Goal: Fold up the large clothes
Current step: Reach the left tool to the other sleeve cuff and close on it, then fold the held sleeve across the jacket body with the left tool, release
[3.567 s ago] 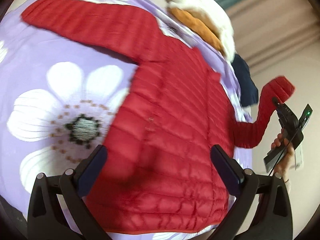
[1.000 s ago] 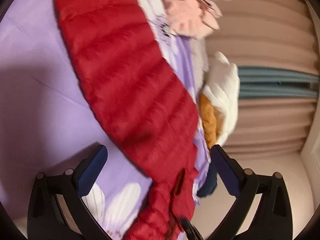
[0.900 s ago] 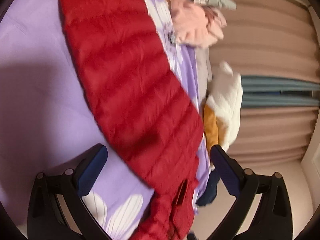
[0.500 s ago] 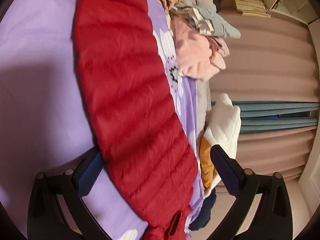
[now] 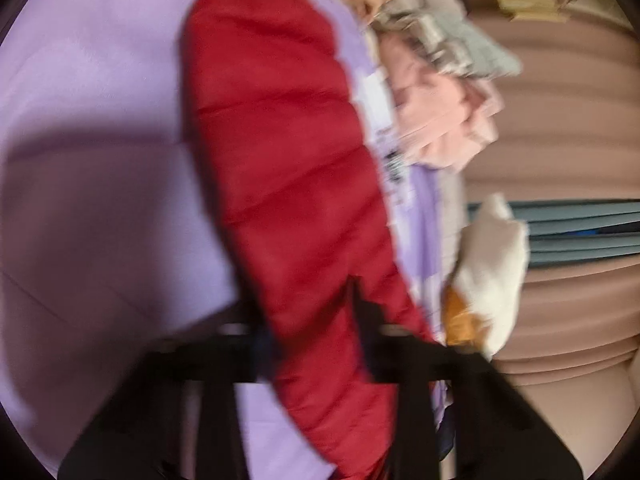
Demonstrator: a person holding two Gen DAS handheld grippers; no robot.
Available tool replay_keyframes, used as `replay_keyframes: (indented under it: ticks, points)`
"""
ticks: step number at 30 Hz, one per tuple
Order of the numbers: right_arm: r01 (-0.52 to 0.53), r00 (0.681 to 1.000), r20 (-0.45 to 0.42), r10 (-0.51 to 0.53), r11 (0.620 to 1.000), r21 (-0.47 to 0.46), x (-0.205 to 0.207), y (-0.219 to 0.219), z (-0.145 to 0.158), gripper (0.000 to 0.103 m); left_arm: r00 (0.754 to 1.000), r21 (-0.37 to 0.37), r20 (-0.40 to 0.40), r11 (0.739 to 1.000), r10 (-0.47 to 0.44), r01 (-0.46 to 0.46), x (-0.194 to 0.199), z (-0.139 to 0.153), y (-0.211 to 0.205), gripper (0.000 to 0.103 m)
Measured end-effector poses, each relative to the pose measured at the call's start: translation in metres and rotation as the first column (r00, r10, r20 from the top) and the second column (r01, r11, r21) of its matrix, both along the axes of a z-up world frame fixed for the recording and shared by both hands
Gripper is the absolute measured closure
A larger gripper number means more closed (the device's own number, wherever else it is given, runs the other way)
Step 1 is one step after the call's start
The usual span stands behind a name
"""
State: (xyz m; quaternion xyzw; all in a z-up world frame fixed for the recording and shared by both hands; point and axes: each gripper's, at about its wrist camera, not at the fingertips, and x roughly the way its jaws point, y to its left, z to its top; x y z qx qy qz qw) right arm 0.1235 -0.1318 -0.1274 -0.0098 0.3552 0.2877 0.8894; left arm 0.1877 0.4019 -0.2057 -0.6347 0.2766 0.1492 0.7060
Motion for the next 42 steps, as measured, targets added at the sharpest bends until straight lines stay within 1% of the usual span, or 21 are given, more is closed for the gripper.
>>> replay_keyframes:
  ticks: [3,7,12,15,18,19,22,24,25,27,29,30,31,32,33,34,35,36,38,40,42]
  points:
    - [0.018,1.000,0.009,-0.018,1.000,0.000,-0.004,-0.008,0.001,0.094,0.999,0.066,-0.035,0.998,0.004,-0.001,-0.008,0.013,-0.002,0.089]
    - [0.054,0.999,-0.007,-0.053,0.998,0.019,-0.006,-0.022,-0.001,0.094,0.997,0.296,-0.037,0.952,-0.065,0.074,-0.005,0.074,-0.027,0.093]
    - [0.106,0.994,-0.027,-0.105,0.993,0.058,-0.011,-0.042,-0.005,0.094,0.977,0.560,0.010,0.811,-0.212,0.171,0.001,0.164,-0.086,0.093]
    - [0.129,0.991,-0.032,-0.127,0.988,0.080,-0.018,-0.054,-0.006,0.094,0.949,0.674,0.014,0.704,-0.315,0.224,0.009,0.204,-0.136,0.093]
    - [0.147,0.989,-0.033,-0.144,0.984,0.100,-0.025,-0.065,-0.007,0.094,0.903,0.775,-0.027,0.562,-0.429,0.290,0.020,0.230,-0.200,0.093]
    - [0.154,0.988,-0.033,-0.151,0.982,0.105,-0.027,-0.069,-0.007,0.094,0.877,0.805,-0.050,0.501,-0.477,0.319,0.024,0.236,-0.230,0.093]
    - [0.178,0.984,-0.036,-0.175,0.976,0.123,-0.032,-0.083,-0.008,0.093,0.810,0.835,-0.107,0.391,-0.577,0.388,0.032,0.236,-0.292,0.091]
    - [0.192,0.981,-0.043,-0.188,0.972,0.134,-0.034,-0.090,-0.009,0.093,0.756,0.851,-0.177,0.288,-0.631,0.439,0.039,0.227,-0.336,0.091]
    - [0.203,0.979,-0.046,-0.198,0.969,0.140,-0.036,-0.095,-0.010,0.093,0.722,0.857,-0.225,0.220,-0.654,0.467,0.042,0.220,-0.360,0.090]
    - [0.217,0.976,-0.050,-0.211,0.965,0.145,-0.040,-0.102,-0.012,0.093,0.624,0.839,-0.353,0.060,-0.697,0.542,0.048,0.196,-0.412,0.087]
    - [0.237,0.971,-0.061,-0.230,0.960,0.150,-0.041,-0.111,-0.015,0.093,0.533,0.797,-0.451,-0.054,-0.716,0.602,0.055,0.168,-0.444,0.085]
    - [0.245,0.969,-0.065,-0.237,0.957,0.155,-0.042,-0.115,-0.016,0.093,0.495,0.772,-0.492,-0.096,-0.717,0.628,0.056,0.154,-0.458,0.085]
    - [0.253,0.967,-0.069,-0.245,0.954,0.159,-0.042,-0.119,-0.017,0.093,0.442,0.735,-0.539,-0.145,-0.717,0.662,0.058,0.137,-0.472,0.079]
    - [0.265,0.964,-0.075,-0.256,0.950,0.165,-0.043,-0.125,-0.018,0.093,0.385,0.693,-0.589,-0.200,-0.711,0.692,0.059,0.121,-0.483,0.065]
    - [0.274,0.961,-0.080,-0.264,0.947,0.169,-0.042,-0.128,-0.019,0.093,0.351,0.672,-0.622,-0.248,-0.700,0.697,0.056,0.108,-0.491,0.059]
    - [0.283,0.959,-0.083,-0.272,0.944,0.172,-0.043,-0.132,-0.020,0.092,0.339,0.664,-0.643,-0.281,-0.687,0.693,0.057,0.100,-0.492,0.049]
    - [0.292,0.956,-0.087,-0.281,0.940,0.177,-0.043,-0.135,-0.021,0.086,0.330,0.656,-0.663,-0.309,-0.672,0.688,0.055,0.092,-0.495,0.040]
    - [0.302,0.953,-0.093,-0.289,0.935,0.185,-0.043,-0.140,-0.022,0.072,0.321,0.647,-0.674,-0.323,-0.665,0.690,0.052,0.088,-0.499,0.036]
    - [0.327,0.945,-0.103,-0.312,0.921,0.210,-0.043,-0.147,-0.024,0.058,0.308,0.642,-0.665,-0.310,-0.680,0.701,0.050,0.085,-0.495,0.032]
    - [0.337,0.941,-0.120,-0.317,0.908,0.248,-0.041,-0.153,-0.027,0.057,0.293,0.648,-0.637,-0.289,-0.714,0.705,0.047,0.087,-0.490,0.029]
    - [0.350,0.936,-0.136,-0.325,0.898,0.266,-0.036,-0.156,-0.028,0.057,0.288,0.660,-0.628,-0.298,-0.723,0.690,0.041,0.088,-0.486,0.028]
